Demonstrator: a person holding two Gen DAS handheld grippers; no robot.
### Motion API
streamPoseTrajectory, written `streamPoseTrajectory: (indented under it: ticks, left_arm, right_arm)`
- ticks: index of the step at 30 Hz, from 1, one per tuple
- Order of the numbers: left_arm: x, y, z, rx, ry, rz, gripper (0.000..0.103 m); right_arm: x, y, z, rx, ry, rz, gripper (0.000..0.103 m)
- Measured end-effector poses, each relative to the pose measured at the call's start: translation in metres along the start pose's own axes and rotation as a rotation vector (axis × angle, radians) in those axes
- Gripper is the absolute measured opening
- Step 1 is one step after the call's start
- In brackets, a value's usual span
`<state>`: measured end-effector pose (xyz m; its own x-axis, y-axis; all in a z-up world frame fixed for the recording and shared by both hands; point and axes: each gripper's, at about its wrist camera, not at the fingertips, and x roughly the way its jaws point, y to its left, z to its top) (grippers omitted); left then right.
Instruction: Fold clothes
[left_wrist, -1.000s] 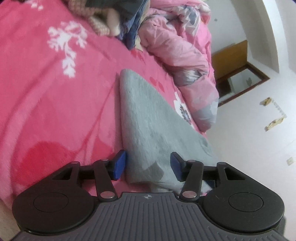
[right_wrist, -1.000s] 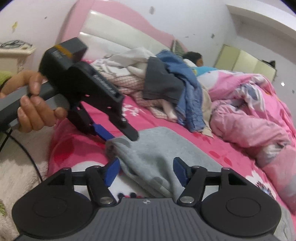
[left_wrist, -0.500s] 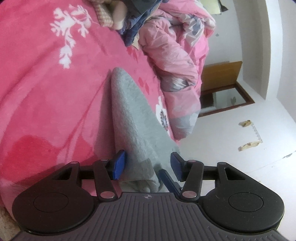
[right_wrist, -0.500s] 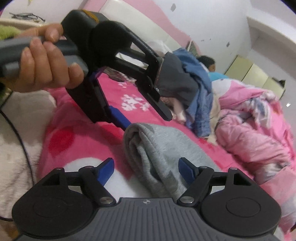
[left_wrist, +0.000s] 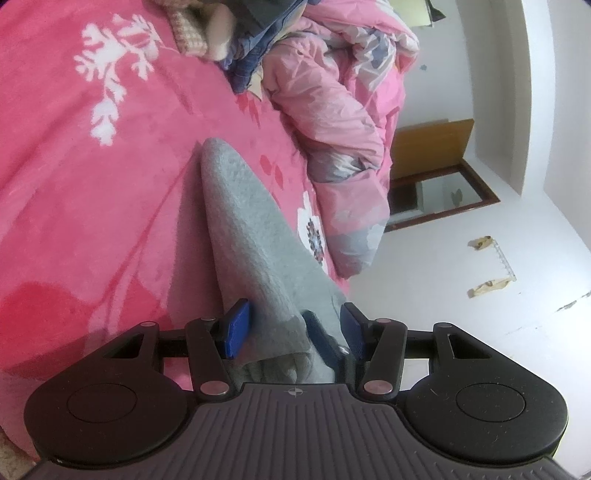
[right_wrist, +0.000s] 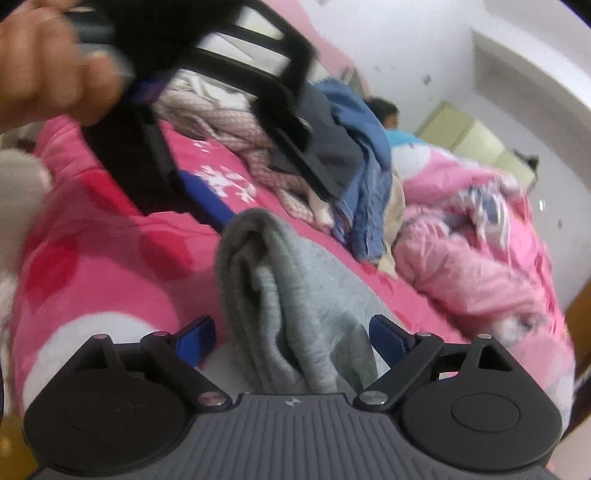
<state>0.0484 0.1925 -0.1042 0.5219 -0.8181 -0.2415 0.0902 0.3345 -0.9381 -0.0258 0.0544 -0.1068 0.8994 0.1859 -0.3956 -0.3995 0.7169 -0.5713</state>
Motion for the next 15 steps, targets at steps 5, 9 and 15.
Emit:
streamPoseTrajectory:
  ticks: [5, 9, 15]
  left_arm:
    - [-0.002, 0.003, 0.003, -0.008, -0.009, -0.007, 0.053]
    - [-0.001, 0.008, 0.010, -0.031, -0.038, 0.003, 0.054]
    - [0.020, 0.014, 0.031, -0.012, -0.030, 0.088, 0.056]
  right_arm:
    - [0.012, -0.019, -0.001, 0.144, 0.079, 0.045, 0.037]
    - [0.009, -0.022, -0.004, 0.168, 0.081, 0.056, 0.031]
    - [0.007, -0.021, -0.006, 0.182, 0.076, 0.057, 0.030]
